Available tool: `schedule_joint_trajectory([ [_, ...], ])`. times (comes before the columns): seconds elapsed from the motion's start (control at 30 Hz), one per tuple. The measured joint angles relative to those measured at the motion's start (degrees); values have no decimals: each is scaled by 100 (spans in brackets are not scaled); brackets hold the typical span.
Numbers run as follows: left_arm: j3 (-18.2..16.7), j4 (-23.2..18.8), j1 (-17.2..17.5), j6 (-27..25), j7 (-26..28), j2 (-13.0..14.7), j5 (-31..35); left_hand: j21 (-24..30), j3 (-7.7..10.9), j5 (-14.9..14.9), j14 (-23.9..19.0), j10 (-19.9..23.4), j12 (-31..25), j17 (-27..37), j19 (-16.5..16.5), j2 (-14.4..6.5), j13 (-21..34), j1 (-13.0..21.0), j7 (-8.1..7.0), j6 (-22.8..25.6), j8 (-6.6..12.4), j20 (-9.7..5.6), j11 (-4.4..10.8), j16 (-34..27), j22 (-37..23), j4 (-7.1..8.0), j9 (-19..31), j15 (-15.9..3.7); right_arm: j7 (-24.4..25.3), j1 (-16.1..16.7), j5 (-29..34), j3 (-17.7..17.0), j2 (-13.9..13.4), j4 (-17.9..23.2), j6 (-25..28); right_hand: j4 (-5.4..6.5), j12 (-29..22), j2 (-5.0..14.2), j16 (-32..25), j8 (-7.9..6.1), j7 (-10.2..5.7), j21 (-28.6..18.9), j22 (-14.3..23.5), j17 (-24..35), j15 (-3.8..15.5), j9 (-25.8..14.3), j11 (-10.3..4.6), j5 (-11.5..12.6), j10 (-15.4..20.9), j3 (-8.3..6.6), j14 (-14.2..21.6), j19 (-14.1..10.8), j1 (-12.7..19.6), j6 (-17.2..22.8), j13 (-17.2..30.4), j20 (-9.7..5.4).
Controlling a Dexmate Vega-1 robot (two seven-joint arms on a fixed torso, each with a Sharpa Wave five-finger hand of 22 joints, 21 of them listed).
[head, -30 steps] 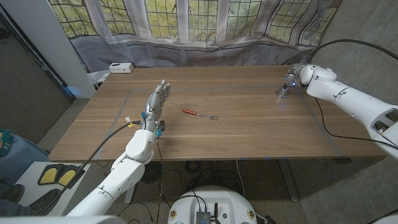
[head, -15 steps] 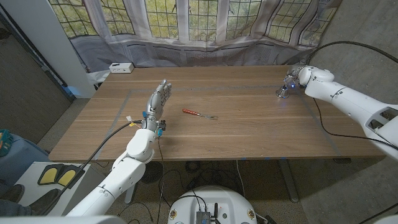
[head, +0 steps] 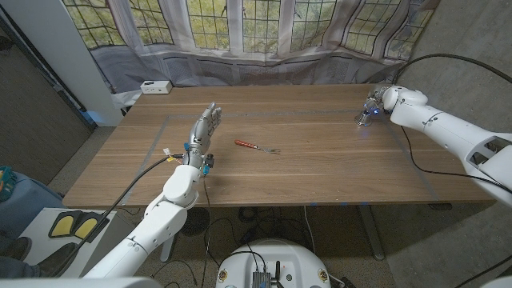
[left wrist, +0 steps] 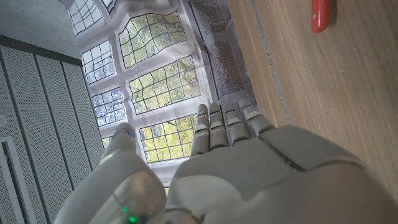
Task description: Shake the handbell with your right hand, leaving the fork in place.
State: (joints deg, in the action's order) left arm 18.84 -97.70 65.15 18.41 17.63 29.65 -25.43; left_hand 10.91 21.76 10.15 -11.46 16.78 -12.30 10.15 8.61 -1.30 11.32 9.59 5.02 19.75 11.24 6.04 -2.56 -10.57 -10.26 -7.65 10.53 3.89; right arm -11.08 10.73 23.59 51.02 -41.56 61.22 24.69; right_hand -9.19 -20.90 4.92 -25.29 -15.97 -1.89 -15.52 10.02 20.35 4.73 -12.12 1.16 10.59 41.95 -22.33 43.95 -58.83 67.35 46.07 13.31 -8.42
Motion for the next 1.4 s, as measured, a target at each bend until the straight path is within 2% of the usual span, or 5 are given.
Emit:
schedule_joint_trajectory([
  [0.17,6,0,-10,-30,-3,9,0,0,0,0,0,0,0,0,0,0,0,0,0,0,0,0,0,0,0,0,0,0,68,-5,-15,8,17,-34,-7,11,-75,38,-101,-73,10,-87,27,75,50,0,-4,-22,208,55,233,-157,38,230,0,-37],
  [0.37,8,0,-10,-44,0,11,-5,37,0,0,0,0,0,0,0,0,0,0,0,0,0,0,0,0,0,0,0,0,152,-4,28,50,28,-17,31,47,-148,37,-227,-124,-152,-200,54,186,153,0,-252,-43,460,148,541,-342,38,514,0,-36],
  [0.67,8,0,4,-44,8,13,-24,37,0,0,0,0,-1,0,0,0,0,0,0,0,0,0,0,0,0,0,0,0,163,-4,76,94,55,15,156,29,-394,53,-367,-311,-167,-403,81,293,267,-12,-221,-44,1067,212,1067,-653,53,1069,4,-121],
  [0.87,7,0,15,-38,9,10,-39,37,0,0,0,0,-1,0,0,0,0,0,0,0,0,0,0,0,0,0,0,0,163,-4,91,104,59,55,234,27,-586,66,-478,-332,-102,-571,119,412,365,-29,-198,-63,1407,227,1437,-863,67,1235,45,-190],
  [1.4,9,42,44,35,-20,-10,-79,37,0,0,0,0,-1,0,0,0,0,0,0,0,0,0,0,0,0,0,0,0,76,86,26,56,-52,340,396,20,-610,167,-532,-329,74,-738,159,617,417,-25,-237,-61,1466,250,1606,-915,169,1354,44,-198],
])
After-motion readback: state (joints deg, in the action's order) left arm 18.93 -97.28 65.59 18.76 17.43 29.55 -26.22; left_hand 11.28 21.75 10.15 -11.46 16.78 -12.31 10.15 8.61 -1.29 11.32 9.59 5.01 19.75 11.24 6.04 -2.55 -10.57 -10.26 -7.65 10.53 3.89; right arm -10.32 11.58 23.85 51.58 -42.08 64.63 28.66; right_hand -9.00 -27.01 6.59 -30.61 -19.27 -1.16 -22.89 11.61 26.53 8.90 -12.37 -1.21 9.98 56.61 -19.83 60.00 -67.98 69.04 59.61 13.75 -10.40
